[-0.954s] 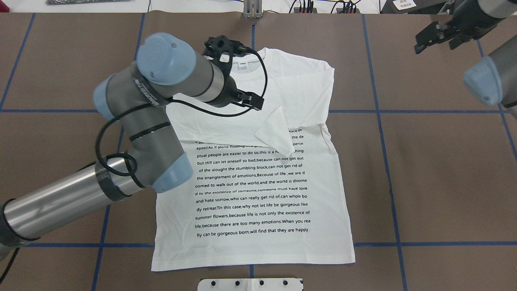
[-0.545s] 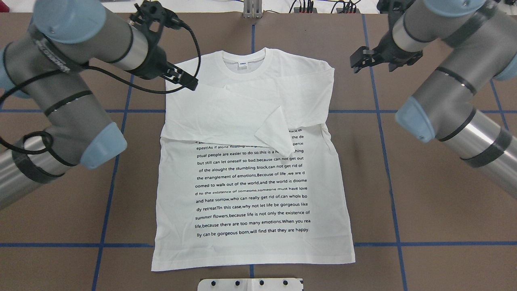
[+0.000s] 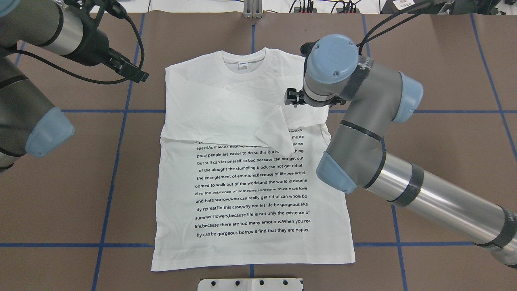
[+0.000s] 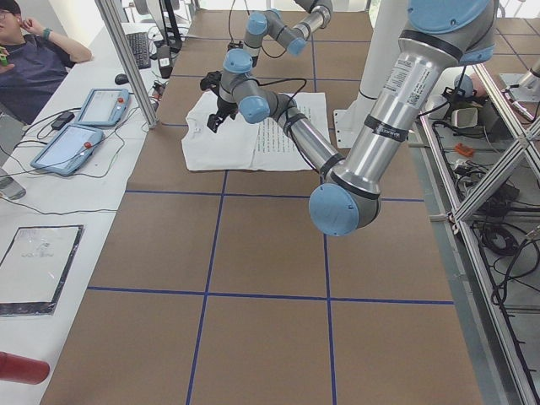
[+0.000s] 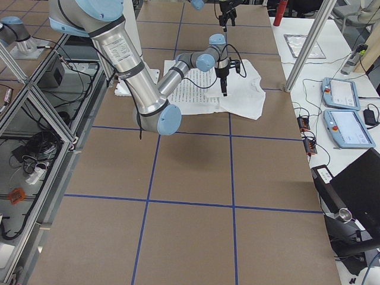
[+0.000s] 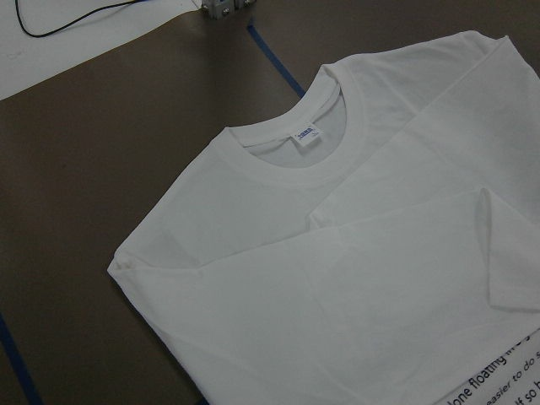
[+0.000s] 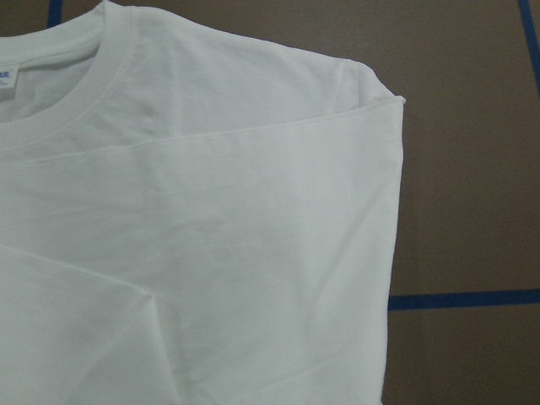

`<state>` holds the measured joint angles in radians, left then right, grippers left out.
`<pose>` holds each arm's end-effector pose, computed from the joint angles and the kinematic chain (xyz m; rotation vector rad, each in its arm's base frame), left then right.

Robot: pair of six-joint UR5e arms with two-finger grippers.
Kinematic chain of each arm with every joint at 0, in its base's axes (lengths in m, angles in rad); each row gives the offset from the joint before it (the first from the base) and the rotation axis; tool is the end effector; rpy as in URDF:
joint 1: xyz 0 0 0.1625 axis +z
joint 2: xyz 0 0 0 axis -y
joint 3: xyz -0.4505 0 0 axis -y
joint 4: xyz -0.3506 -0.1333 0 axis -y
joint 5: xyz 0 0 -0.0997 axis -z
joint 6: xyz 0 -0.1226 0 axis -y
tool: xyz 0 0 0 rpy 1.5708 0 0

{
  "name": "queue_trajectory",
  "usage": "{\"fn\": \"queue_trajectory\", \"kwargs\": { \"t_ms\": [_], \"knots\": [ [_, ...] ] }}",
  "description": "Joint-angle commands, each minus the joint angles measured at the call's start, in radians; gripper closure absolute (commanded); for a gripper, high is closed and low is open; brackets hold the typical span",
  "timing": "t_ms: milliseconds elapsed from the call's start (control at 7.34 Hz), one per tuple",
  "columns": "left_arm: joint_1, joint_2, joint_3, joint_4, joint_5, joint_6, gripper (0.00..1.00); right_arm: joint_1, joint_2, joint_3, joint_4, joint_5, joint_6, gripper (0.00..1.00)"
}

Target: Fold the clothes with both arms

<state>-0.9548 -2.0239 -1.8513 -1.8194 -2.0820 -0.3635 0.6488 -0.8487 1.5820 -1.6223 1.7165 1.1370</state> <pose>0.2879 -0.5336 0.3092 0.6315 0.8724 0.4786 -0.4976 -0.5223 0.2973 0.2309 -0.6561 0.1566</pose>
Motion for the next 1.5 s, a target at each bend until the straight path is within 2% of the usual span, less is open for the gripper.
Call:
{"fn": "queue_trajectory", "kwargs": {
  "t_ms": [0,273,409,1363],
  "knots": [
    [-0.004,0.005,-0.002,0.000,-0.001,0.005,0.00,-0.047,0.159,-0.228,-0.014,-0.063,0.056,0.00],
    [-0.002,0.008,-0.012,0.000,-0.001,-0.005,0.00,-0.083,0.236,-0.356,-0.018,-0.096,0.072,0.00],
    [-0.002,0.010,-0.013,0.000,-0.001,-0.006,0.00,-0.101,0.256,-0.375,-0.049,-0.116,0.072,0.00],
    [-0.002,0.029,-0.028,-0.003,-0.003,-0.008,0.00,-0.124,0.270,-0.402,-0.059,-0.182,0.063,0.00]
  ]
}}
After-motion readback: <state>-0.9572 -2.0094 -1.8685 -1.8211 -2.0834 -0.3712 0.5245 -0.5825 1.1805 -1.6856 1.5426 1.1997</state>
